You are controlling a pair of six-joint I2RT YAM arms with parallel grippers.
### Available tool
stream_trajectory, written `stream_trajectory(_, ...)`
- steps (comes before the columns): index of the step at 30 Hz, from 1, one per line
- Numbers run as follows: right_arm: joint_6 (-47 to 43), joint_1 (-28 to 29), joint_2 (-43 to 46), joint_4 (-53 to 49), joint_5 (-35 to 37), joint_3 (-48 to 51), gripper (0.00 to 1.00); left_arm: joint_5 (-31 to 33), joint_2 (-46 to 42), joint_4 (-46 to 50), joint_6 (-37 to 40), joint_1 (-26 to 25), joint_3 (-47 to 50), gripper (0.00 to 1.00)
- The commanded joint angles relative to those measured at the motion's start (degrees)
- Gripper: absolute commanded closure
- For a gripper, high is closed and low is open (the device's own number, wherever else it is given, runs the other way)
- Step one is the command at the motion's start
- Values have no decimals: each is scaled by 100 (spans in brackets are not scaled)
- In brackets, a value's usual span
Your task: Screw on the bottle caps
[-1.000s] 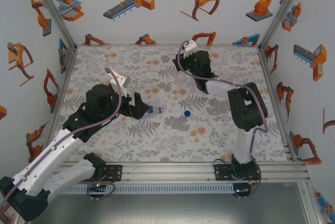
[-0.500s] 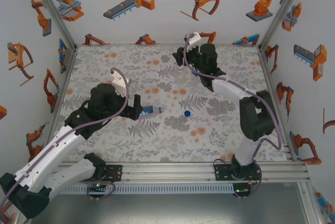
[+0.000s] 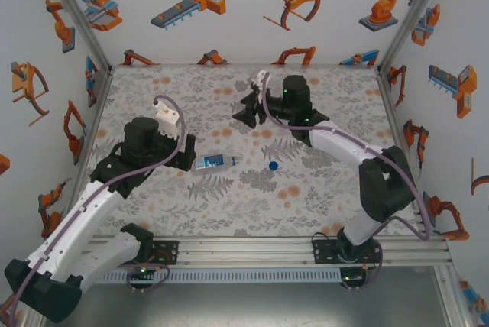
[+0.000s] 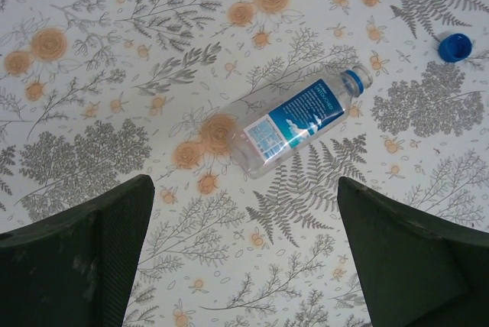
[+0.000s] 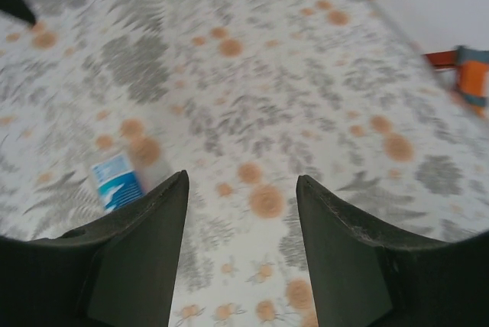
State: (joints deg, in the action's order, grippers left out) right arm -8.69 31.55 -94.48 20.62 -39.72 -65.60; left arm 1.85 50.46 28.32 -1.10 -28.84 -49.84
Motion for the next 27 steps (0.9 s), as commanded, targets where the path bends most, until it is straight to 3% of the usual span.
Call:
stream_trajectory(1, -724, 288, -198, -470, -649, 32, 43, -136, -229, 147, 215, 112, -72, 3)
stream_trajectory(9, -1346, 796, -903, -804, -698, -12, 39, -225, -558, 256, 164, 138, 134, 3)
stream_trajectory(12, -1463, 893, -1125, -801, -733, -33, 32, -304, -661, 282, 130, 133, 192, 3)
stream_trajectory(27, -2218, 1247, -1861, -1170, -374, -167, 31, -474, -732, 253, 58, 137, 247, 3)
